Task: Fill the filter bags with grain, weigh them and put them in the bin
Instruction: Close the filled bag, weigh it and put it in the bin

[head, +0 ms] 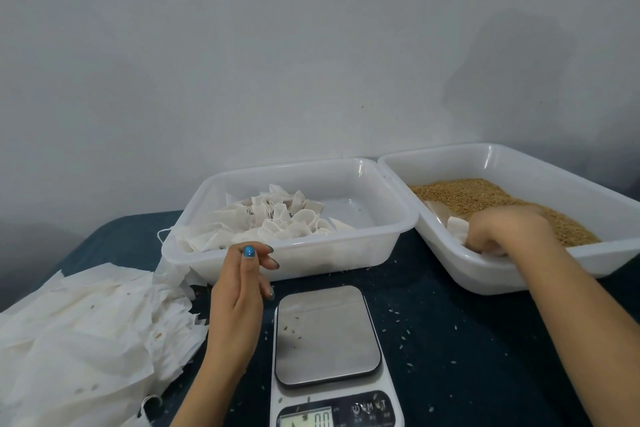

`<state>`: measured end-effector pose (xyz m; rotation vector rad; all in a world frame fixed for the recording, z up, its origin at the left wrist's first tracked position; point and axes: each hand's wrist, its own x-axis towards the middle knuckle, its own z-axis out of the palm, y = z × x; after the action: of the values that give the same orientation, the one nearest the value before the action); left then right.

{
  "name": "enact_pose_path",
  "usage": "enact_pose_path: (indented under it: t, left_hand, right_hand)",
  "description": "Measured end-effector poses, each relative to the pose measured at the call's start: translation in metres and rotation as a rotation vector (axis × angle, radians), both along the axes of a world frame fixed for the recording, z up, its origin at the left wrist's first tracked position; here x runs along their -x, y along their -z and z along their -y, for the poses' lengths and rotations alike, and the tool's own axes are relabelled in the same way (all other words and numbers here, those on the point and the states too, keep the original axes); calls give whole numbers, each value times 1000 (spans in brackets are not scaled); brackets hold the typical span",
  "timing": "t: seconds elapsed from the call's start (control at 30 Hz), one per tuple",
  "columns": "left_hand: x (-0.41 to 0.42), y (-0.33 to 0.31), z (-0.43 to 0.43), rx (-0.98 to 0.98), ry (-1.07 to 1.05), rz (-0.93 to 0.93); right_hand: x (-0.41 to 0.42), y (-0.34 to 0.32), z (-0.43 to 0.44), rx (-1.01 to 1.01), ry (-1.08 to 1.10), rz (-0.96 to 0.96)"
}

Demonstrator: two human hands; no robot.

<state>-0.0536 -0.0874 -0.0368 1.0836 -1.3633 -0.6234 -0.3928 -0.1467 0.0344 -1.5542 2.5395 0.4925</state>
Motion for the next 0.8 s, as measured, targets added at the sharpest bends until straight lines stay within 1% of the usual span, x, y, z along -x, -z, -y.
enact_pose_path:
  t: [0.13, 0.27, 0.37, 0.47, 0.57, 0.7, 0.73, 0.8]
  left_hand:
    - [-1, 1, 1, -34, -27, -19]
    - [-2, 2, 1, -52, -41, -34]
    - [-2, 3, 3, -68, -35, -25]
    - [-2, 4, 3, -72, -10, -29]
    - [-1, 3, 2, -72, 14, -51]
    - [1, 4, -1, -79, 48, -60]
    - [2, 4, -1, -79, 62, -63]
    - [4, 3, -2, -79, 88, -57]
  right_hand:
    - [3, 2, 1, 65, -42, 22]
    - [8, 13, 1, 73, -3, 112]
    - [15, 18, 3, 131, 8, 205]
    - [20, 24, 7, 284, 9, 352]
    - [12, 25, 6, 493, 10, 533]
    - [-12, 19, -7, 889, -61, 876]
    - [-21, 16, -12, 960, -89, 966]
    - [-43, 11, -22, 1036, -133, 1149]
